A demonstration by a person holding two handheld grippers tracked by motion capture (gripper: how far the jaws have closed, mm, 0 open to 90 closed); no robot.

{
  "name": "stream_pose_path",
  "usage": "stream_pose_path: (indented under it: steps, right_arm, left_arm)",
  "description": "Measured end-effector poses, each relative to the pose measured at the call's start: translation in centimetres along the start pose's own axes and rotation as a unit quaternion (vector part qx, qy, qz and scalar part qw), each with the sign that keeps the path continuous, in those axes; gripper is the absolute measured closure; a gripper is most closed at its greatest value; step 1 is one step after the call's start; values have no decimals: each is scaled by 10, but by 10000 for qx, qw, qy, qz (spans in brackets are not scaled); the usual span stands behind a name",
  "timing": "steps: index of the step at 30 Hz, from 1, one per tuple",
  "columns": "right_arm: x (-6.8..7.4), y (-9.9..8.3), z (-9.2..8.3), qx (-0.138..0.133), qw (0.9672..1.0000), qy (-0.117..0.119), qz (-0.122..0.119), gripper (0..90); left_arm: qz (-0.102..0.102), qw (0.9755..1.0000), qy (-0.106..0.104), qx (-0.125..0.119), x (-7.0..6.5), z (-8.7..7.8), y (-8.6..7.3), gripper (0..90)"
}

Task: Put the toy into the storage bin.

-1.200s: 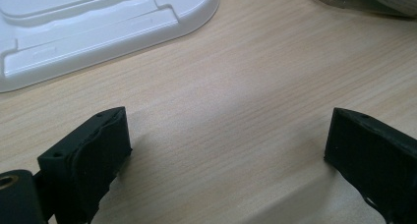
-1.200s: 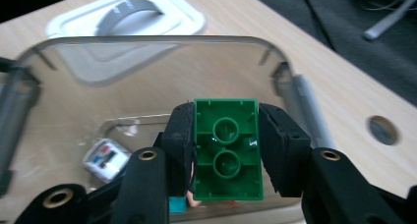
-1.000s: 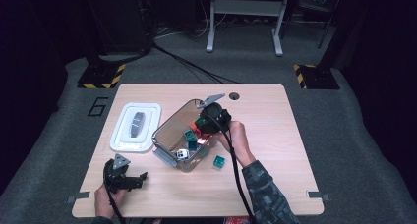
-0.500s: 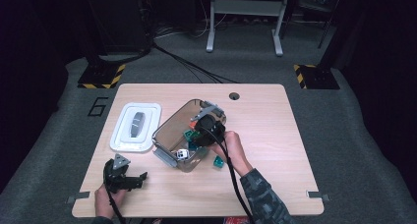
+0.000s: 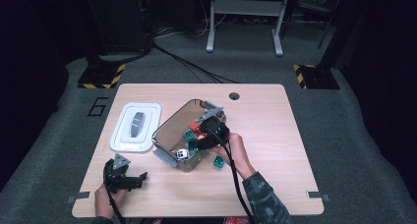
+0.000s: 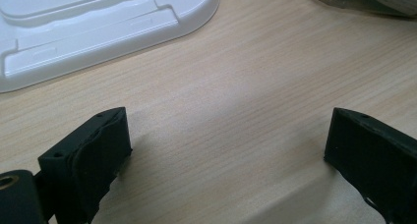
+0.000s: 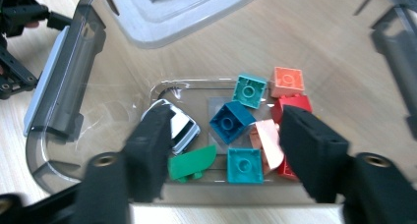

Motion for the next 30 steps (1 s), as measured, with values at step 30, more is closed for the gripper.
stream_pose_path:
  steps: [30]
  right_arm:
    - [-34,-92,-2,-75,9956,-238,905,149]
  left_arm:
    - [2,10000,-4,-11,0,0,0,33]
Point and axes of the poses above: each handheld gripper's, and its own axes: z roughly forward along the jaws, y roughly out of its top, x roughly to its left, the point moved 8 cm from there along z, roughly forward along the jaws, and after that the axes turned 3 degrees about z, right-handed, at the moved point
